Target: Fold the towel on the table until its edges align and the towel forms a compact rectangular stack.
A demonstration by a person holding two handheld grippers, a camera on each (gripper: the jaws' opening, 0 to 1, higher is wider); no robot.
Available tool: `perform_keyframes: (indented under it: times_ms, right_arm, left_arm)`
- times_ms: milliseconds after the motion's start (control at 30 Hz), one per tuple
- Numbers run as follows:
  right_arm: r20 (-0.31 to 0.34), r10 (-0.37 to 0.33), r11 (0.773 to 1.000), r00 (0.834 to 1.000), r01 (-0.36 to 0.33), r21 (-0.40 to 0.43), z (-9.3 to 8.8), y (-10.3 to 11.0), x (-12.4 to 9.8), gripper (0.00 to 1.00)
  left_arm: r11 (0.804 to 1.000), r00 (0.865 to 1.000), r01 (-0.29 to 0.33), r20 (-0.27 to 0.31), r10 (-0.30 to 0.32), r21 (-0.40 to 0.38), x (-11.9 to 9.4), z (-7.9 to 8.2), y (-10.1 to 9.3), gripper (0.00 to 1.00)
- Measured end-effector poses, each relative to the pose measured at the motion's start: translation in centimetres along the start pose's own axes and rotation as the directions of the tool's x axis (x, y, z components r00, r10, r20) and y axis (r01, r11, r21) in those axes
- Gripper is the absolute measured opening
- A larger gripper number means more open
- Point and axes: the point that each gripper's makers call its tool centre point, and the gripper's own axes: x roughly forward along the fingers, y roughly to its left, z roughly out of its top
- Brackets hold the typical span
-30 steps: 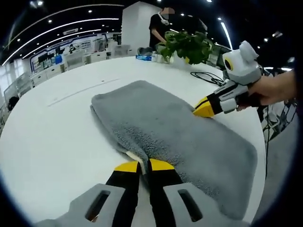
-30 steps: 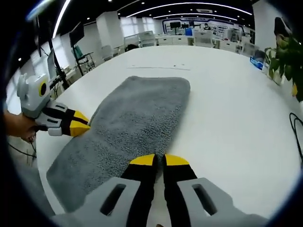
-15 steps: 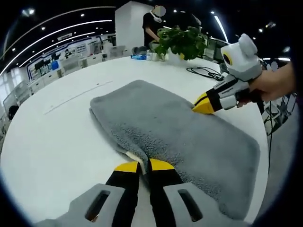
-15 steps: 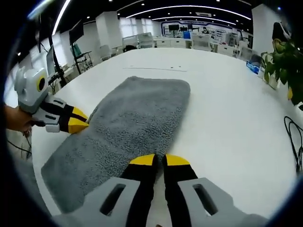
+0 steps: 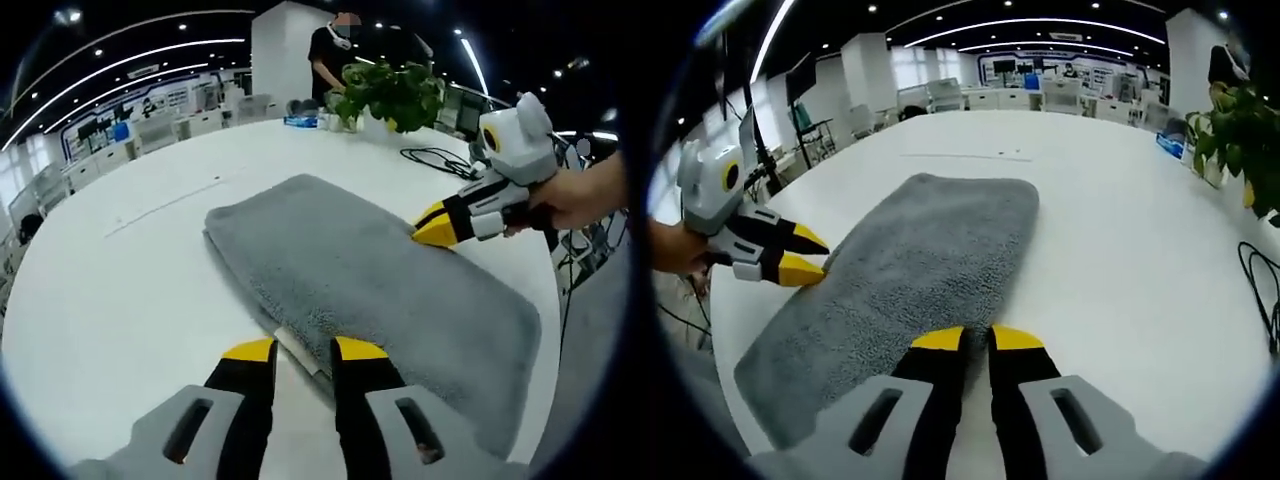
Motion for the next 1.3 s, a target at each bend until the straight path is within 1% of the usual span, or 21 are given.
perform_keyframes:
  times_ms: [133, 167, 233, 300, 367, 433, 467, 533, 567, 600, 700, 733, 767, 800, 833, 900, 1033, 1133, 1233, 1267, 1300]
  right_arm:
    - [0.025, 0.049, 0.999, 0.998, -0.049, -0.022, 1.0, 1.1, -1.0, 0.09]
    - [0.026, 0.07, 0.996, 0.997, -0.068, -0.051, 1.2, 1.6, -1.3, 0.1]
    - [0.027, 0.086, 0.993, 0.996, -0.083, -0.083, 1.4, 2.1, -1.7, 0.11]
    - [0.026, 0.1, 0.991, 0.995, -0.097, -0.093, 1.4, 2.5, -2.1, 0.14]
    - [0.031, 0.118, 0.989, 0.993, -0.114, -0.091, 1.4, 3.0, -2.7, 0.19]
    - [0.044, 0.143, 0.987, 0.989, -0.139, -0.076, 1.3, 3.4, -3.1, 0.23]
    - [0.044, 0.145, 0.987, 0.988, -0.142, -0.072, 1.2, 3.5, -3.3, 0.26]
    - [0.034, 0.164, 0.984, 0.986, -0.161, -0.08, 0.7, 3.9, -3.8, 0.3]
    - [0.031, 0.171, 0.981, 0.985, -0.168, -0.093, 0.5, 4.4, -4.1, 0.3]
    - [0.021, 0.186, 0.977, 0.982, -0.182, -0.115, 0.1, 4.8, -4.4, 0.3]
    - [0.005, 0.2, 0.969, 0.98, -0.197, -0.152, -0.5, 5.4, -5.2, 0.3]
    - [0.002, 0.202, 0.966, 0.979, -0.199, -0.165, -0.7, 5.5, -5.5, 0.29]
    - [-0.004, 0.205, 0.963, 0.979, -0.202, -0.179, -1.0, 6.0, -6.0, 0.29]
    - [-0.008, 0.208, 0.961, 0.978, -0.206, -0.183, -1.2, 6.3, -6.2, 0.29]
    - [-0.008, 0.215, 0.961, 0.977, -0.213, -0.179, -1.3, 6.5, -6.6, 0.29]
    - [-0.015, 0.22, 0.959, 0.975, -0.219, -0.178, -1.7, 6.8, -7.1, 0.29]
    - [-0.025, 0.222, 0.958, 0.975, -0.222, -0.183, -2.4, 7.2, -7.9, 0.3]
    - [-0.052, 0.234, 0.95, 0.971, -0.24, -0.201, -3.4, 7.9, -8.7, 0.33]
    - [-0.077, 0.25, 0.935, 0.965, -0.261, -0.239, -4.3, 8.5, -9.2, 0.39]
    - [-0.093, 0.259, 0.923, 0.962, -0.274, -0.27, -4.8, 8.8, -9.4, 0.41]
    - [-0.104, 0.264, 0.916, 0.959, -0.283, -0.284, -5.2, 9.1, -9.5, 0.41]
  left_arm:
    - [0.999, 0.999, 0.031, 0.018, -0.032, 0.029, -1.5, 0.5, -0.9, 0.26]
    - [0.999, 0.999, 0.033, 0.016, -0.034, 0.038, -1.7, 0.5, -1.1, 0.27]
    - [0.998, 0.999, 0.037, 0.014, -0.038, 0.048, -2.2, 0.5, -1.5, 0.29]
    - [0.997, 0.998, 0.061, 0.026, -0.062, 0.043, -2.6, 0.6, -2.3, 0.35]
    - [0.996, 0.996, 0.077, 0.034, -0.079, 0.054, -2.9, 0.8, -3.3, 0.4]
    - [0.992, 0.994, 0.097, 0.043, -0.1, 0.085, -3.3, 1.1, -4.3, 0.44]
    - [0.99, 0.993, 0.104, 0.045, -0.108, 0.098, -3.5, 1.1, -4.7, 0.47]
    - [0.983, 0.99, 0.127, 0.045, -0.134, 0.132, -4.0, 1.0, -5.8, 0.51]
    - [0.98, 0.989, 0.137, 0.04, -0.144, 0.146, -4.1, 0.9, -6.3, 0.53]
    - [0.97, 0.985, 0.163, 0.023, -0.17, 0.179, -4.3, 0.6, -7.0, 0.53]
    - [0.952, 0.98, 0.195, 0.0, -0.201, 0.235, -4.8, 0.0, -8.6, 0.54]
    - [0.949, 0.979, 0.201, -0.009, -0.205, 0.244, -5.0, -0.3, -9.0, 0.54]
    - [0.944, 0.979, 0.203, -0.022, -0.204, 0.261, -5.1, -0.6, -9.4, 0.54]
    - [0.936, 0.977, 0.21, -0.037, -0.209, 0.281, -5.3, -0.9, -9.7, 0.53]
    - [0.921, 0.977, 0.214, -0.055, -0.208, 0.325, -5.5, -1.3, -10.1, 0.53]
    - [0.898, 0.975, 0.221, -0.074, -0.209, 0.38, -5.9, -1.8, -10.9, 0.53]
    - [0.891, 0.971, 0.237, -0.081, -0.224, 0.387, -6.5, -2.5, -11.9, 0.53]
    - [0.89, 0.967, 0.253, -0.087, -0.237, 0.378, -6.8, -3.1, -12.5, 0.52]
    - [0.888, 0.966, 0.259, -0.09, -0.243, 0.38, -7.1, -3.7, -13.1, 0.53]
    - [0.887, 0.965, 0.261, -0.093, -0.244, 0.38, -7.1, -3.9, -13.3, 0.53]
    - [0.886, 0.965, 0.263, -0.097, -0.245, 0.383, -7.1, -4.1, -13.4, 0.53]
